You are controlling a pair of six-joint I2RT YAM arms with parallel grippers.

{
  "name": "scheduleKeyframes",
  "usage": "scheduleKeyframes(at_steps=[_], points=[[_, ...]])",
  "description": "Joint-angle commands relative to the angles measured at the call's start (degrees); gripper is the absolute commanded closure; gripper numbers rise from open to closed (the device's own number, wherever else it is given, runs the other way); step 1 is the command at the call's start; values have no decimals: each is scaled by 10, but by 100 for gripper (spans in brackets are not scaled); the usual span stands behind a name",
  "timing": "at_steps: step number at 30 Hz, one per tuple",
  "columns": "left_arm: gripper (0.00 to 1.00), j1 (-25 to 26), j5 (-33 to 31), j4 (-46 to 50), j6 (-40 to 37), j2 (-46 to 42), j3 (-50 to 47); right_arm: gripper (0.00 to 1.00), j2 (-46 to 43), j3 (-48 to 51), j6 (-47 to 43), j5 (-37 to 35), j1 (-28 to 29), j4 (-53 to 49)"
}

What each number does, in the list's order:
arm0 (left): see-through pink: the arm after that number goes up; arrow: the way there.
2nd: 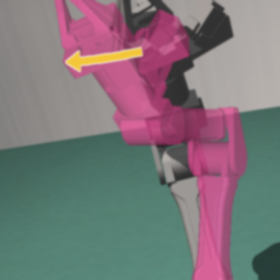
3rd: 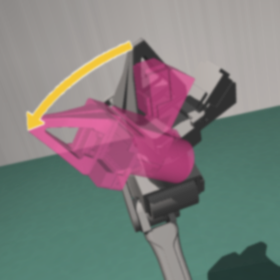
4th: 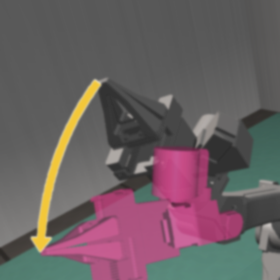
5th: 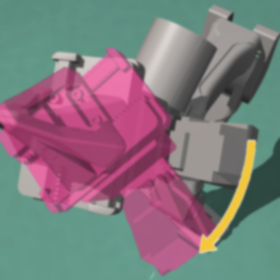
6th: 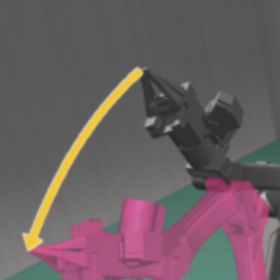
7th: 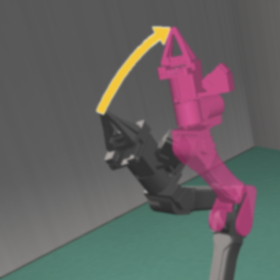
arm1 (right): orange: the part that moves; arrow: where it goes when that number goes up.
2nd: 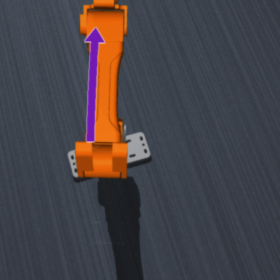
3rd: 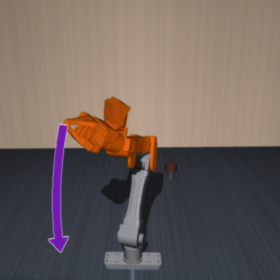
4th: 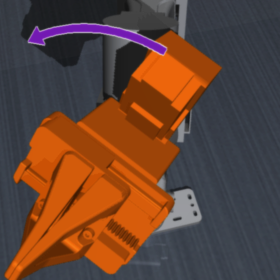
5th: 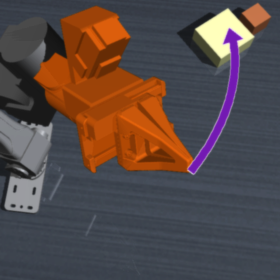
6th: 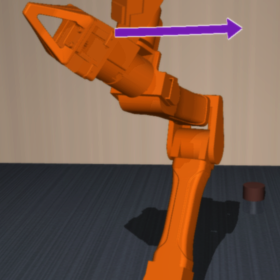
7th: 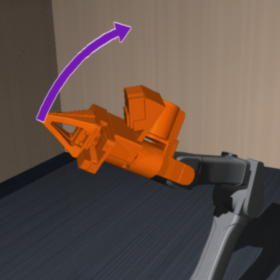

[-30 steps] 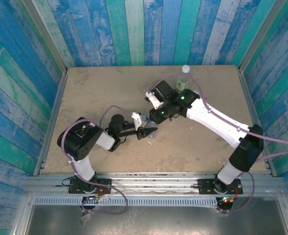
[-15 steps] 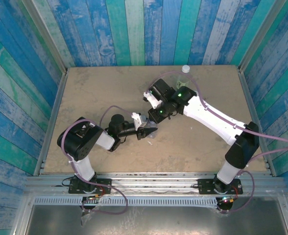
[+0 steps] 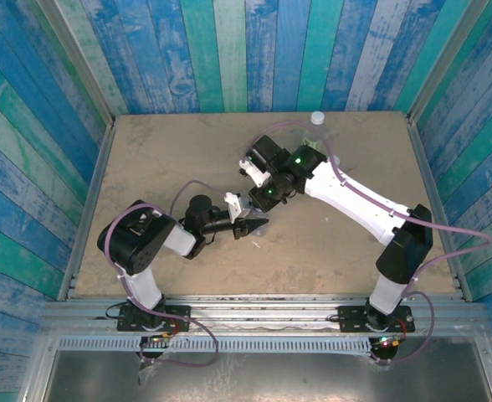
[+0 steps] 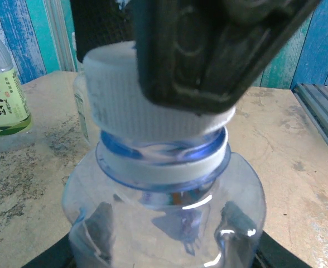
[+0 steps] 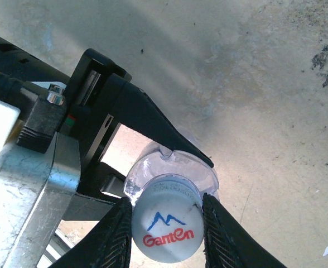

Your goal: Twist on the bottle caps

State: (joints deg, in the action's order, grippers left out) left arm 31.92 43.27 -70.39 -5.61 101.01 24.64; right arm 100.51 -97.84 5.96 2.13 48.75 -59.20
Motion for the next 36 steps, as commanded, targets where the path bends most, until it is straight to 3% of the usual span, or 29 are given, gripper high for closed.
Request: scheduleKeyframes(at_steps=[1,18,22,26,36], points=[[52,3,0,53,3,-5,3,65,18,-2,-8,13,15,-30],[52,-5,4,23,26,6,-1,62,-25,29,12,23,9,32],[52,-5,4,26,25,6,-2,58,-32,22,8,21,8,33],[52,-5,4,28,25,6,-1,46,-43,23,9,20,6,35],[52,-5,5,33,23,6,-1,59,-66,54,28,35,-22,51]])
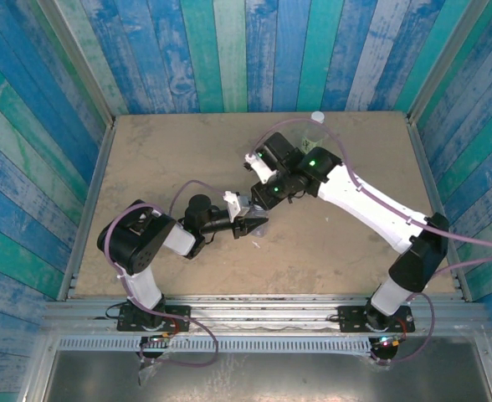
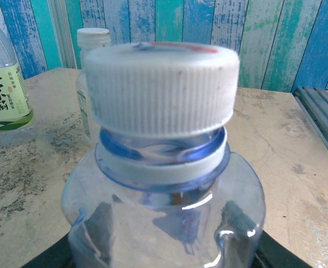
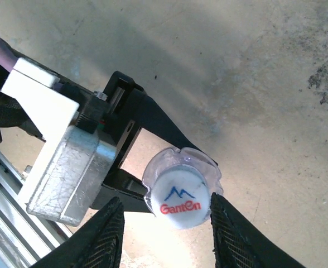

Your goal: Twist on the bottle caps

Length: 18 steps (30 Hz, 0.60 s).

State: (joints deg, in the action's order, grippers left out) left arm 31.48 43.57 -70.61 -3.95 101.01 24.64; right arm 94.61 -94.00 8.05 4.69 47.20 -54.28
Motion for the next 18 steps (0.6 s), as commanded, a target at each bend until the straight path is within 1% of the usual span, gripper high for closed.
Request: scheduleKeyframes(at_steps=[1,4,18], points=[[52,-1,2,36,6,6,-2,61,-7,20,7,9,-6,1],[52,-1,2,36,6,5,-2,68,-4,30,6,11,-8,1],[52,-1,5,41,5,5,0,72,6,56,8,10,-11,8]])
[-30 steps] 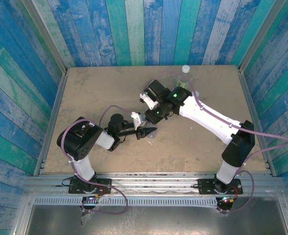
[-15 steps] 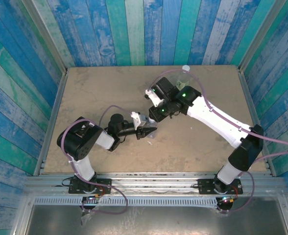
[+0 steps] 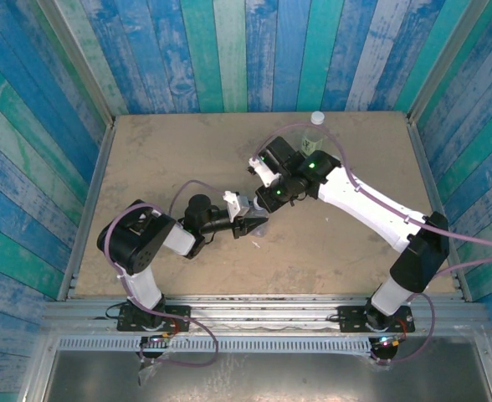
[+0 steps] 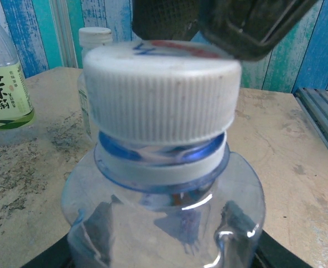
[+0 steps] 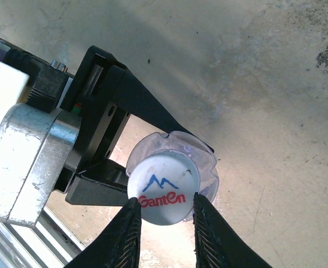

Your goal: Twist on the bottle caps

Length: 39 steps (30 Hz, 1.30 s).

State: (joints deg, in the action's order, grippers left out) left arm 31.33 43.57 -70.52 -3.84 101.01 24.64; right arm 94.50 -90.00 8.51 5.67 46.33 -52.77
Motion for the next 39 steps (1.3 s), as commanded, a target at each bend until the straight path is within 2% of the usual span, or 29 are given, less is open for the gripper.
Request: scheduleKeyframes(at_steps=[1,7,11,14,19,24,31,37,39], points=[[52,0,6,40,4,5,0,72,9,16,5,0,-3,-8],[52,1,6,45,2,4,0,68,-2,4,4,10,-4,-11],[52,1,6,44,3,5,1,58,-18,-6,1,-1,-4,-10],[52,0,5,49,2,3,1,55,-21,-10,3,-9,-5,-10],[52,0,5,46,3,3,0,57,-4,-16,3,-8,-9,-9],[52,1,6,50,2,3,1,65,7,-9,3,-8,-11,-9],[52,1,7,50,4,3,2,71,5,18,5,-2,-12,-7],[52,1,10,51,5,-1,3,71,-2,37,8,0,-12,-9],[52,0,12,56,7,-9,2,67,-14,32,2,8,-12,-4]])
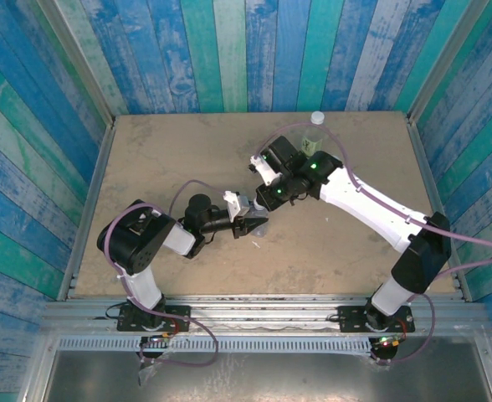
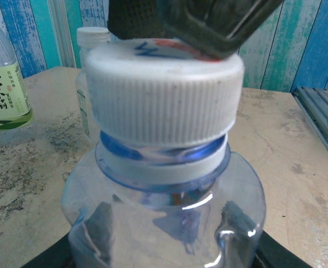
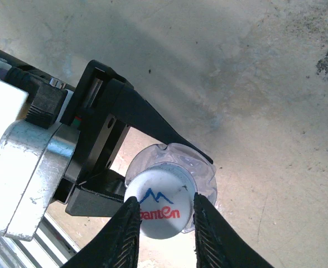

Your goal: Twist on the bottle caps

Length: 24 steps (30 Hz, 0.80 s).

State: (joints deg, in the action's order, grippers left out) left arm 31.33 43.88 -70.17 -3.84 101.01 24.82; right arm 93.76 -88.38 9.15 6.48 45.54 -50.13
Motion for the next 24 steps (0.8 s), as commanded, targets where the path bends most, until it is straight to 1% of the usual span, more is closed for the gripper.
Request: scheduleKeyframes(at_steps=[1,5,9,13,16,20,24], points=[[52,0,9,55,7,-15,1,65,-14,14,-6,0,-4,-24],[52,0,12,62,11,-36,1,54,-50,11,-26,15,-10,6],[52,0,17,72,10,-48,3,46,-86,33,-57,34,-20,46],[53,1,26,85,11,-63,7,37,-111,50,-129,49,-26,54],[54,1,28,106,6,-79,8,34,-129,56,-188,57,-27,56],[53,1,36,128,1,-110,8,32,-145,63,-262,115,-28,62],[53,1,49,175,-21,-140,17,31,-147,68,-339,165,-37,52]])
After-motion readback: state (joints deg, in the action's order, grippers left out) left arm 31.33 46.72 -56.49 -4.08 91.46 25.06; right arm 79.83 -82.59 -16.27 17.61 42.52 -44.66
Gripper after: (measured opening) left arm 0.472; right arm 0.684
